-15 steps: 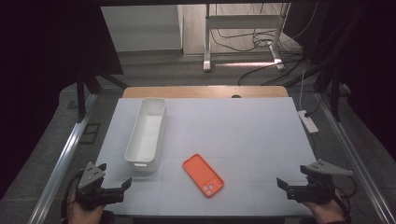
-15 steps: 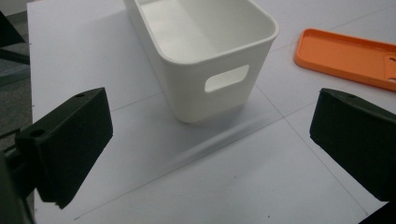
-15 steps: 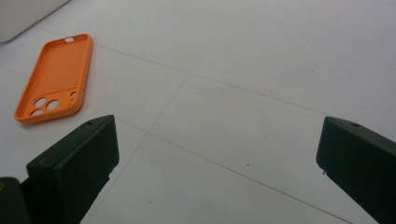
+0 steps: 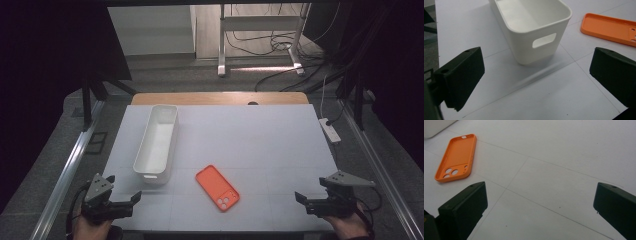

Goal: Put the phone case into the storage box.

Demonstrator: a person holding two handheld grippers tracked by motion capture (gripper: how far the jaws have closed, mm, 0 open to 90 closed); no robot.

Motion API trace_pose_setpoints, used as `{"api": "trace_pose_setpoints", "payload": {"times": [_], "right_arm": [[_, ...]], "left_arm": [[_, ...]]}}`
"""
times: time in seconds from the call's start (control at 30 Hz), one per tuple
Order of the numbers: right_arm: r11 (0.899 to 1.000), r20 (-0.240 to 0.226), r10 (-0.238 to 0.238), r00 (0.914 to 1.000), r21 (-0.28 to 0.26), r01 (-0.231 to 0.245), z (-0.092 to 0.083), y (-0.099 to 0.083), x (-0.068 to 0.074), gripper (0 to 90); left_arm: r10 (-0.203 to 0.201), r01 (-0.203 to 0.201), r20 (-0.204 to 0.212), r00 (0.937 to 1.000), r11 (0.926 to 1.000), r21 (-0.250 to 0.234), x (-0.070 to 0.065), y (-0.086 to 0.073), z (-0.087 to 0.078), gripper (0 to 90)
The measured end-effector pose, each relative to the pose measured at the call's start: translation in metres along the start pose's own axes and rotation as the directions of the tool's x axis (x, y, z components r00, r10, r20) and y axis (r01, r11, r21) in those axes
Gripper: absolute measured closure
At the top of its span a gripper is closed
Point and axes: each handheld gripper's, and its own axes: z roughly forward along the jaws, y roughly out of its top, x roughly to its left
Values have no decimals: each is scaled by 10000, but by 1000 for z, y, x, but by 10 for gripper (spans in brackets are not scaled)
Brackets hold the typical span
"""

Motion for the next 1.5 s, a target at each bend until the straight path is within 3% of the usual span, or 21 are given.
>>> {"api": "trace_pose_setpoints", "payload": {"times": [0.43,0.7,1.0,1.2,1.5], "right_arm": [[9994,-17,-9,10000,332,9,3,3,1,0],[9994,-423,-45,9991,339,59,8,12,-1,0],[9986,-626,-380,9973,355,403,13,18,0,0],[9987,-765,-366,9964,334,392,17,21,2,0],[9964,-984,-798,9920,198,821,27,29,11,0]], "left_arm": [[7,-6,134,9999,10000,-50,1,0,-1,6],[-12,14,176,9998,10000,-70,1,0,0,6],[-16,17,181,9998,10000,-82,1,0,-1,6],[-25,27,175,9998,10000,-83,1,0,0,5],[-62,64,191,9998,9999,-78,1,0,0,6]]}}
